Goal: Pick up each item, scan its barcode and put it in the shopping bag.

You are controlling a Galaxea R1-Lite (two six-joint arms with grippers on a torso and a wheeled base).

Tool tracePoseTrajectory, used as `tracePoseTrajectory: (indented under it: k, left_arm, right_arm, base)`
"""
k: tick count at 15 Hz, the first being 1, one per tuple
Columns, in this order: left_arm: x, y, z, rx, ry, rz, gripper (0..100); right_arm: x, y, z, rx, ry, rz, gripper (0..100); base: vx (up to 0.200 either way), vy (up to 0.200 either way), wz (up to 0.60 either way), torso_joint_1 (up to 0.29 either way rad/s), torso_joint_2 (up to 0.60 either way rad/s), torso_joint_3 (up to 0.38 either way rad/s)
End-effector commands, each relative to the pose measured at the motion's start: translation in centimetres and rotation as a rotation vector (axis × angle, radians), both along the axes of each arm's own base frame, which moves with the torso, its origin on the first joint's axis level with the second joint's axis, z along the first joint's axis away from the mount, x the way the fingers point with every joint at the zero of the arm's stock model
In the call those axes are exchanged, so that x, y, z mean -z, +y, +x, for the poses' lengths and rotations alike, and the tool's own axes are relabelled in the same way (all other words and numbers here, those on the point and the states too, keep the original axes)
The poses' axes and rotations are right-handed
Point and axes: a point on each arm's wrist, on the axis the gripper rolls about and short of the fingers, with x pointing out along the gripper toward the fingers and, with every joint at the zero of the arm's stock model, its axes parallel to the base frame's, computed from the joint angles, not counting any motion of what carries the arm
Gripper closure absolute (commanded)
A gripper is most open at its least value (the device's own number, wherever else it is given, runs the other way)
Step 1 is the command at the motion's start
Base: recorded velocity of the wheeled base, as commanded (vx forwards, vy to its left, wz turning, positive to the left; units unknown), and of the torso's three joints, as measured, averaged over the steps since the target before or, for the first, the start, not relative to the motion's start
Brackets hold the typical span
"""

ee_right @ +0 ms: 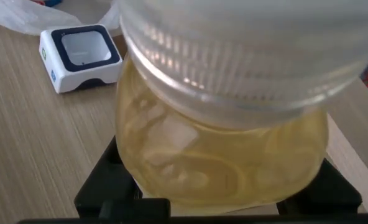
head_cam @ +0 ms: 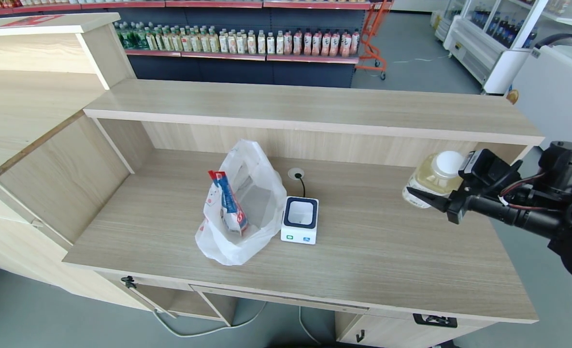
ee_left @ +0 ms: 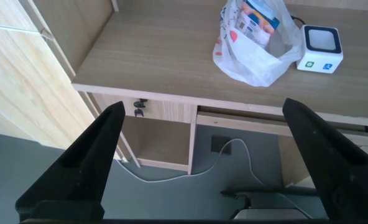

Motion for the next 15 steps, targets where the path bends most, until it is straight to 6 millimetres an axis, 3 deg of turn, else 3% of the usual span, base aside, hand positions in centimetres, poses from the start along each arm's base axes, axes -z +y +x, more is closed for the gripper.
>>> tracePoseTrajectory:
  k: [1,4,9,15]
  left_arm:
    - [0.0,0.0,0.0,0.0,-0.001,-0.002,0]
    - [0.0,0.0,0.0,0.0,-0.001,0.0,0]
    - [0.0,0.0,0.0,0.0,-0.001,-0.002,0]
    - [0.0,0.0,0.0,0.001,-0.001,0.003,0]
  right_arm:
    - [0.2,-0.1,0.2,0.002,-0.007,-0.018,100]
    - [0.2,-0.1,0.0,0.001,-0.047,-0.067,100]
    - [0.6,1.3,-0.4,-0.055,0.008,-0.021,100]
    - [1.7,1.5,0.6,-0.115,0.05,-0.007,100]
  base:
    - [0.0,0.0,0.0,0.0,0.0,0.0]
    - [0.0,0.0,0.0,0.0,0.0,0.0]
    - [0.0,0.2,0.0,0.001,0.0,0.001]
    - [0.0,0.167,0.0,0.003,0.0,0.0]
